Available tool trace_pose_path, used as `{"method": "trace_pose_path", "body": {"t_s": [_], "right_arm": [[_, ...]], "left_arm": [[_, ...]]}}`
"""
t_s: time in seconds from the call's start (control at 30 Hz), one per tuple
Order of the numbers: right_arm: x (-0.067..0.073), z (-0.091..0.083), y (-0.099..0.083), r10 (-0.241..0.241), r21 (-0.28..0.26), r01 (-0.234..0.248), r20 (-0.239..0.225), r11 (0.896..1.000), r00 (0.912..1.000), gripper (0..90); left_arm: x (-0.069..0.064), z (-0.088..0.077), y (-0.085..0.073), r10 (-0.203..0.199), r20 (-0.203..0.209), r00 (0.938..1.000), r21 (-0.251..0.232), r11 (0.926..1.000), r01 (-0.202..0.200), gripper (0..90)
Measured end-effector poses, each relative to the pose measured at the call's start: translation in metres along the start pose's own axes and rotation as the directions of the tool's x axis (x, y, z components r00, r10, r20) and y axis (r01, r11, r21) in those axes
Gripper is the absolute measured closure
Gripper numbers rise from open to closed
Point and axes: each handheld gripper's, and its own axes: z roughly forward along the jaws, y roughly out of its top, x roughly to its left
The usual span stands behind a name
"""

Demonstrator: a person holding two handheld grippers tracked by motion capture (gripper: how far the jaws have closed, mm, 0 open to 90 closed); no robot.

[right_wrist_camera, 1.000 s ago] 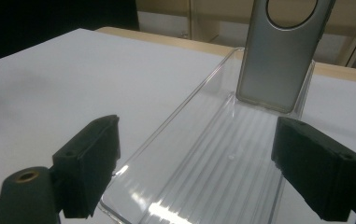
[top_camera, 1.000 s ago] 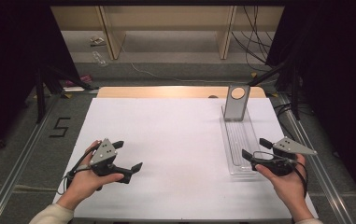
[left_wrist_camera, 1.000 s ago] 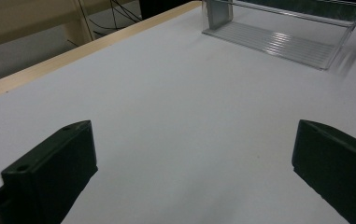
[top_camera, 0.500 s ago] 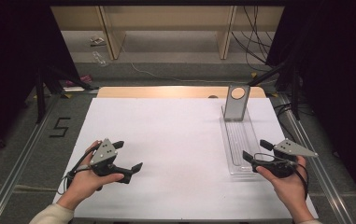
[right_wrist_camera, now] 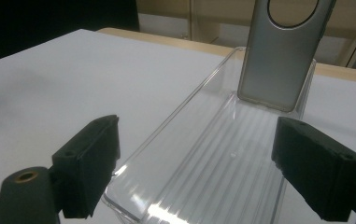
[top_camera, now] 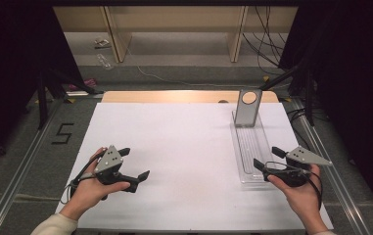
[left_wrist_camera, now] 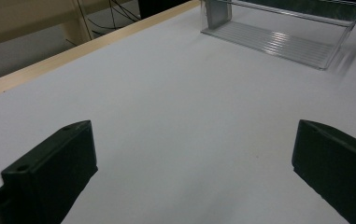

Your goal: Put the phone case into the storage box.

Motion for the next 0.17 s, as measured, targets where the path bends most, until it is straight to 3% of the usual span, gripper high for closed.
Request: {"method": "trace_pose_path", "body": {"t_s": [0.17], "right_arm": [[-0.0005,-0.0002,0.0,0.004,-0.006,-0.004,0.002,1.0,1.0,16.4]], "left_arm": [[0.0004,0.0004,0.0,-0.001,-0.001,1.0,0.0,1.0,0.001,0.0]]}}
